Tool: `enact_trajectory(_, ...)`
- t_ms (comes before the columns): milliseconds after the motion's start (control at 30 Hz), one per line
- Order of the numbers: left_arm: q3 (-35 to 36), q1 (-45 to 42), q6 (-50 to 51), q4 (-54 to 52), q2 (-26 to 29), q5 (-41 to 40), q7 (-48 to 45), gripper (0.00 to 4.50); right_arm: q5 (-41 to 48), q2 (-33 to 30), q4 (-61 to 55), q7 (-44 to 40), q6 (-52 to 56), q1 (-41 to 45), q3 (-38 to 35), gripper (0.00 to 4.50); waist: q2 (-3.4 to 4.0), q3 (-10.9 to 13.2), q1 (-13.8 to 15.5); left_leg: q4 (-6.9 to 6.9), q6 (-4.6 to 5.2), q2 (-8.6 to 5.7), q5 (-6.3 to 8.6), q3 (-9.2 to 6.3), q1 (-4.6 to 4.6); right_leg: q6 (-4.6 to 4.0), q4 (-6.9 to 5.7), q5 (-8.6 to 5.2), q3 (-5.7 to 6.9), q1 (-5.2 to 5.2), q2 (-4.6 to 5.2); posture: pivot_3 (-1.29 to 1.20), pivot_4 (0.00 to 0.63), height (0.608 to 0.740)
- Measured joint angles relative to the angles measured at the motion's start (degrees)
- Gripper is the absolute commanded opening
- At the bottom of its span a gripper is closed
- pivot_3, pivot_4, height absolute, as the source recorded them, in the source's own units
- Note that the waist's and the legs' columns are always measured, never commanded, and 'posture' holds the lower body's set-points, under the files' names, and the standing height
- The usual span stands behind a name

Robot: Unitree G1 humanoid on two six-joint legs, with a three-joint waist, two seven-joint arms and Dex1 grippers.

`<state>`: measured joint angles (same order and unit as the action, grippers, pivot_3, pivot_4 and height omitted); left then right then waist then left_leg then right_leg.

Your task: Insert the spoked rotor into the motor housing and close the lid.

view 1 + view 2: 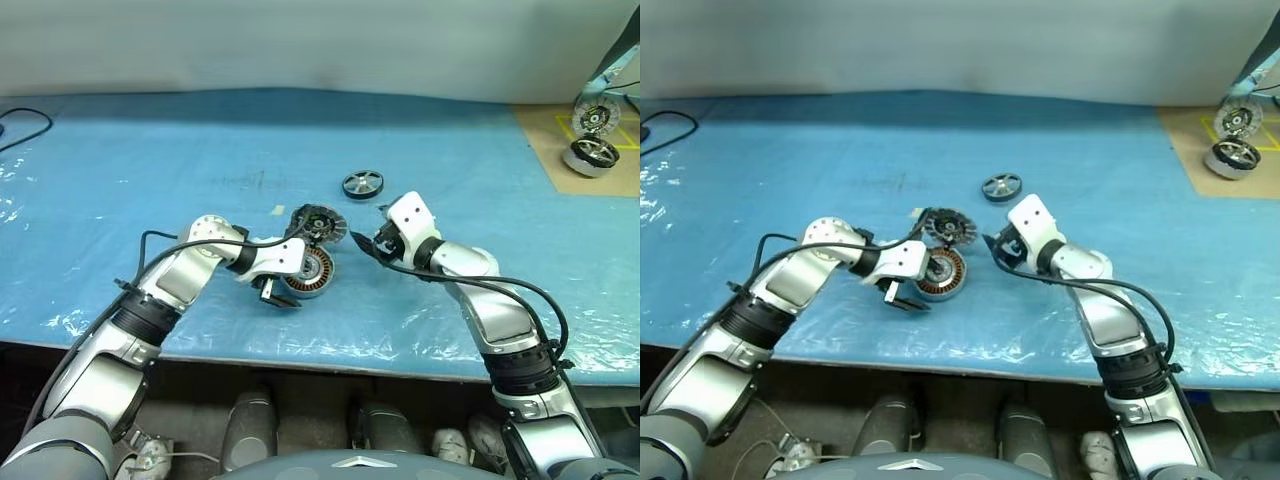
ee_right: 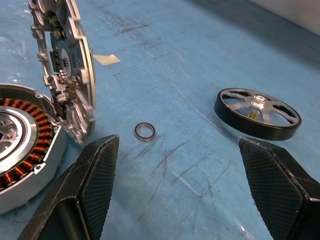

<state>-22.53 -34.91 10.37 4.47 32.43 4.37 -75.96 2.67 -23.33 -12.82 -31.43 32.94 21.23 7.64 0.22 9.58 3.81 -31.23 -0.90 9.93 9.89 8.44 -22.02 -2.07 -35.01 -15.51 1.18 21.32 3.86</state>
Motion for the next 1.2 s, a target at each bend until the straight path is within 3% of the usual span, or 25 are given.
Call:
enact_trajectory(400, 3.3, 5.3, 6.3, -7.9, 3.4, -6.4, 1.2, 3.94, 0.3, -1.0, 3.9, -2.3, -2.5, 2.2, -0.4, 4.01, 0.0, 0.0, 0.1, -0.04, 0.01, 0.01, 0.0, 0.05, -0.07, 0.0, -0.01, 0.0, 0.06, 0.04, -0.01, 0.0, 0.15, 0.74)
enact_trajectory(667, 9.7, 11.3, 1.9, -11.4, 4.9, -14.8, 1.1, 3.94, 5.2, -6.5, 3.5, -11.5, -2.2, 0.4, -0.3, 4.01, 0.0, 0.0, 0.2, -0.1, 0.06, 0.02, -0.01, 0.06, -0.07, -0.01, -0.02, 0.0, 0.09, -0.02, -0.01, 0.0, 0.15, 0.74)
enact_trajectory(800, 16.2, 11.5, 1.3, -10.6, 0.7, -20.6, 5.1, 3.94, 5.8, -8.6, 3.5, -13.7, -2.5, -0.3, -0.3, 4.01, 0.0, 0.0, 0.2, -0.25, 0.12, 0.01, -0.03, 0.07, -0.05, -0.23, -0.12, -0.12, 0.08, -0.05, 0.0, 0.0, 0.15, 0.74)
enact_trajectory(933, 21.3, 11.5, 0.9, -5.9, -3.9, -23.6, 11.9, 3.94, 5.3, -5.9, 8.9, -10.7, -4.6, 1.3, -0.3, 4.01, 0.0, 0.0, -0.2, -0.49, 0.13, 0.1, -0.04, 0.08, -0.01, -0.27, -0.49, -0.15, 0.04, 0.02, -0.04, 0.0, 0.15, 0.74)
enact_trajectory(1200, 23.4, 18.0, 1.7, -5.9, -5.8, -25.3, 19.0, 3.94, 3.9, -3.8, 16.2, -7.2, -8.6, 4.1, -0.4, 4.01, -0.02, 0.0, 0.1, -0.71, 0.16, 0.18, -0.02, 0.07, -0.19, -0.27, -0.58, -0.15, 0.07, 0.11, -0.07, 0.0, 0.15, 0.74)
